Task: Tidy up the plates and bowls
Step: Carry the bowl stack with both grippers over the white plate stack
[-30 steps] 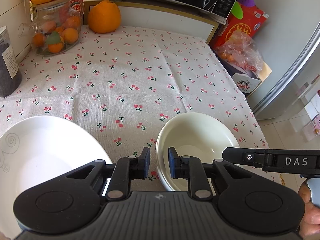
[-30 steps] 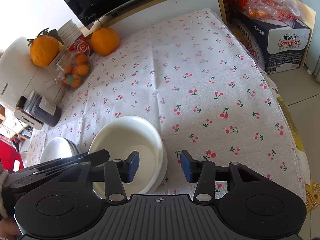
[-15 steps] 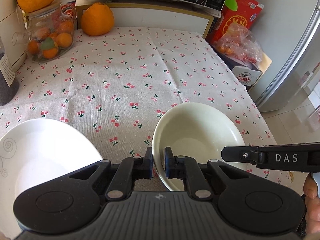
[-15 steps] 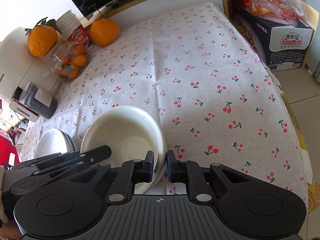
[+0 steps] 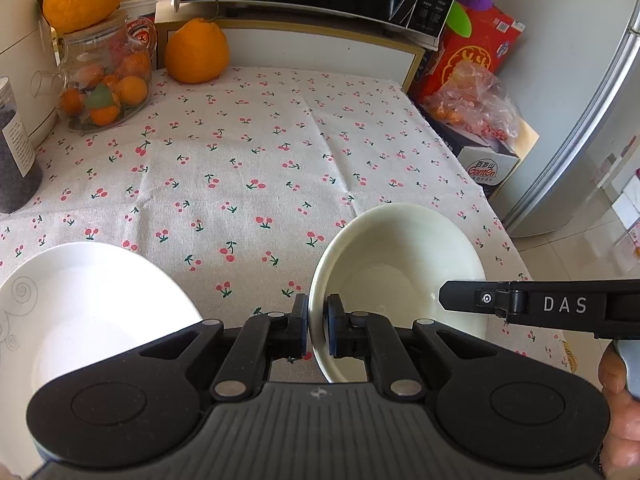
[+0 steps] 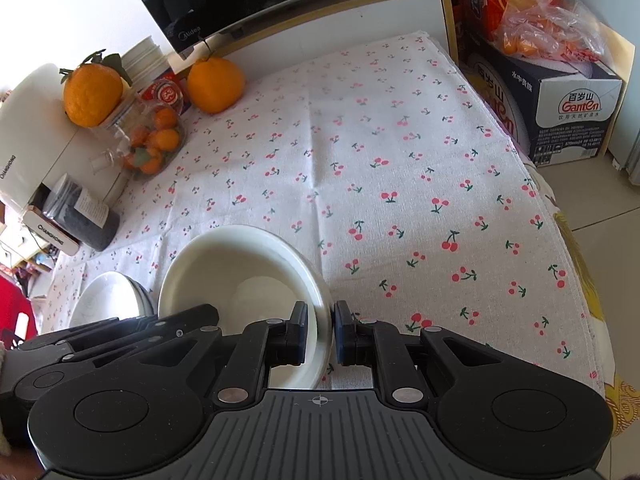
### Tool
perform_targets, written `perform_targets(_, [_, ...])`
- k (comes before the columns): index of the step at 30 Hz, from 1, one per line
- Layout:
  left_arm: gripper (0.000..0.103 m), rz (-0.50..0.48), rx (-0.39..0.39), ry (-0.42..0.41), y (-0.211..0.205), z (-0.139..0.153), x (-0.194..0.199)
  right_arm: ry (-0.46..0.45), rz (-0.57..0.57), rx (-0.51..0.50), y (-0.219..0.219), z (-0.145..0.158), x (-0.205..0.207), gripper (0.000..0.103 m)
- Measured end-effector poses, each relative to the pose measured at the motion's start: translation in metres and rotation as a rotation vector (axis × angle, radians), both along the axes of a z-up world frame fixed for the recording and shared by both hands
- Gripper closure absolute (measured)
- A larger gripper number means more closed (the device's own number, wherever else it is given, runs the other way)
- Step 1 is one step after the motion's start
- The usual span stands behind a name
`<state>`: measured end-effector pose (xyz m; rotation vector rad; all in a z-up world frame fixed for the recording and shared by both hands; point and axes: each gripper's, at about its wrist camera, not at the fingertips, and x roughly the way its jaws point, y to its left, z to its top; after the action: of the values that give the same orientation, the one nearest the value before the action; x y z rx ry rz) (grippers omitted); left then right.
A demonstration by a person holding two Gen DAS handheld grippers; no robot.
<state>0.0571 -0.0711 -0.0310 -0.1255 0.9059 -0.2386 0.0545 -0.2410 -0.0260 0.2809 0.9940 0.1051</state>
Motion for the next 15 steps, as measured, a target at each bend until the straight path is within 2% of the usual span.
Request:
perform_targets(10, [0.095,0.001,0.028,-0.051,-0.006,0.005,-0.005,-0.044,-0.006,-0.003,-0.001,0.007,-0.002,0.089])
perform_targets(15, [0.095,0.002,0.03,-0.084,-0.006,0.012,-0.009,-0.107,0.001,-0.02,0.001,0.016,-0.006,0.089])
